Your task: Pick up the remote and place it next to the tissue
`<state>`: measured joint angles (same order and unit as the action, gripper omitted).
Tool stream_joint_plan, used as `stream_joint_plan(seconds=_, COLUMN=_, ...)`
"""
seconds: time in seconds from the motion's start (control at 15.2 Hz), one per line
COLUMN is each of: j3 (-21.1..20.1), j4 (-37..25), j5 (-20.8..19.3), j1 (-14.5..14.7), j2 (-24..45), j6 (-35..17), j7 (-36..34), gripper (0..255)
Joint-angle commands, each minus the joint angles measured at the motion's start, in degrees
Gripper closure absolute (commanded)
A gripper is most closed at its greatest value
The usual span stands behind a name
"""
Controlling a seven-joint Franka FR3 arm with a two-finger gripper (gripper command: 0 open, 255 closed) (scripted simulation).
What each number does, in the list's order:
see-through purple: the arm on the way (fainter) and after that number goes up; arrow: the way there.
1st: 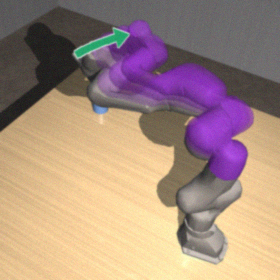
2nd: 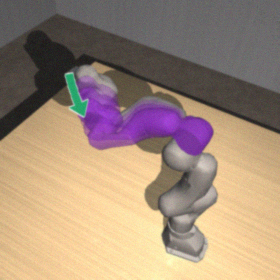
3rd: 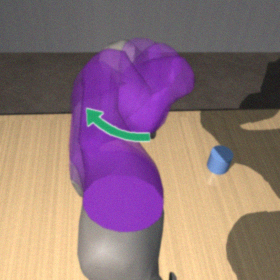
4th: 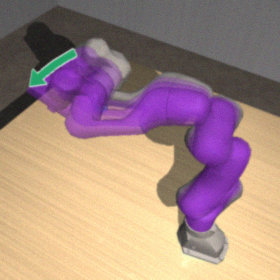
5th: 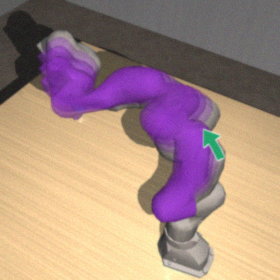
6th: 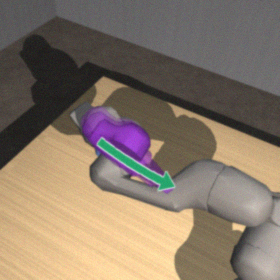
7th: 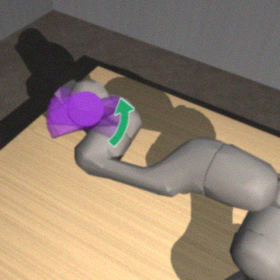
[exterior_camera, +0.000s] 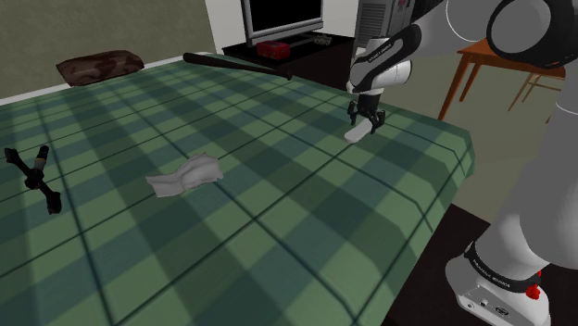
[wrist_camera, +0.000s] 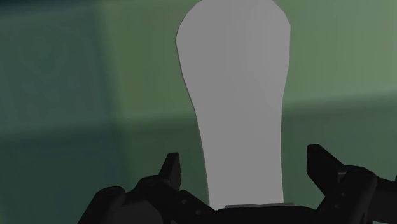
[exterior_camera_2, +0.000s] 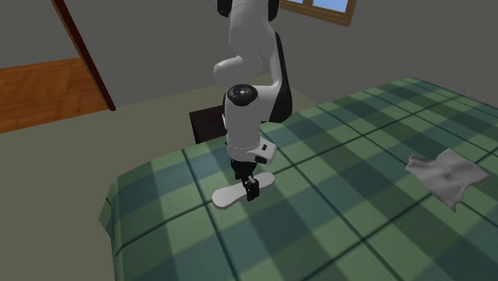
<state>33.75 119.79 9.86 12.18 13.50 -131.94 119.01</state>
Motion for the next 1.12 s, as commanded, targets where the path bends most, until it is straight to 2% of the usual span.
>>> stream_joint_plan(seconds=0.0, j3=-0.01, j4=0.01, j5=0.03, j1=0.00, j2=0.03, j6=-0.04, j7=0.01, gripper=0)
stream_joint_plan(seconds=0.13, j3=-0.01, j4=0.00, j5=0.02, j1=0.00, j2=0.02, j6=-0.03, j7=0.01, gripper=0)
stream_joint_plan(seconds=0.2, j3=-0.01, j4=0.00, j5=0.02, j1=0.00, j2=0.02, j6=-0.03, j7=0.01, gripper=255)
stream_joint_plan(seconds=0.79, j3=-0.01, j4=0.01, j5=0.03, j1=0.00, j2=0.03, j6=-0.04, j7=0.01, gripper=255)
stream_joint_plan(seconds=1.06, j3=0.56, j4=-1.01, j5=-1.65, j1=0.49, j2=-1.97, j6=2.59, j7=-1.12, gripper=255)
